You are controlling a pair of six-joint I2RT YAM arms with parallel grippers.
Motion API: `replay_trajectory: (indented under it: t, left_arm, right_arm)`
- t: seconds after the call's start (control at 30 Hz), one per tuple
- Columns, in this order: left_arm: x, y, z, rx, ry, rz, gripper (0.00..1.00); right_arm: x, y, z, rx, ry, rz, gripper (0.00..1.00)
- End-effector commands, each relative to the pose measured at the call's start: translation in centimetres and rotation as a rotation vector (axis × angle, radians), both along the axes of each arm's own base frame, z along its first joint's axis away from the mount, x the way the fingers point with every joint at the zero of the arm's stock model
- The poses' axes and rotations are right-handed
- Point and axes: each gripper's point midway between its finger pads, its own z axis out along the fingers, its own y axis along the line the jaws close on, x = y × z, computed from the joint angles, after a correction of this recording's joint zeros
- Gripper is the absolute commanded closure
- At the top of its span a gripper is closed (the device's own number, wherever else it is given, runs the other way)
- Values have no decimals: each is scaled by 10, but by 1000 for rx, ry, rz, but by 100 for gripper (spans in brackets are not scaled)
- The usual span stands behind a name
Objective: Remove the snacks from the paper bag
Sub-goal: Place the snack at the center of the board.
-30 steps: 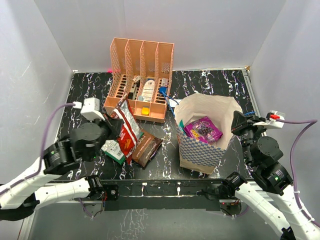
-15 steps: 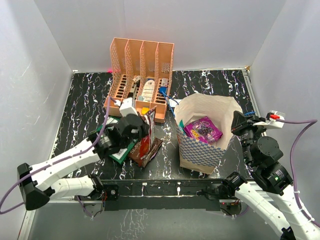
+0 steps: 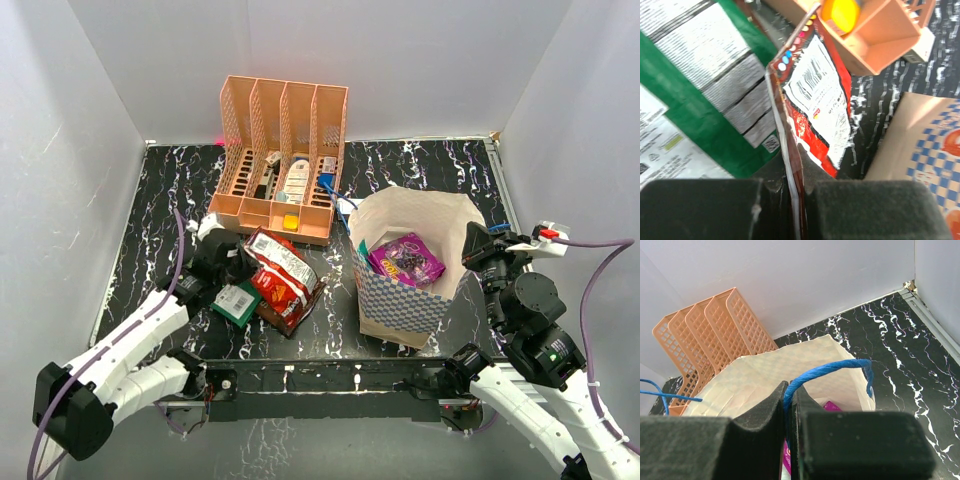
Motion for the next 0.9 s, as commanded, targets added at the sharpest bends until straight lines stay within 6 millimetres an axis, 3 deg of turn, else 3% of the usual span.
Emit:
replay_trajectory:
  t: [0.0, 0.3, 0.77, 0.87]
  left_arm:
    - [-12, 21, -19, 14, 35, 56, 100]
    - [-13, 59, -52, 111, 79, 150, 100]
    - [0, 79, -58, 169, 105, 183, 100]
    - [2, 80, -55, 171, 103, 188, 90]
  right_arm:
    - [0, 2, 11, 14, -20, 8, 92]
    - [1, 4, 11, 15, -23, 15, 92]
    - [-1, 1, 8, 14, -20, 9, 92]
    - [-1, 1, 7, 14, -19, 9, 92]
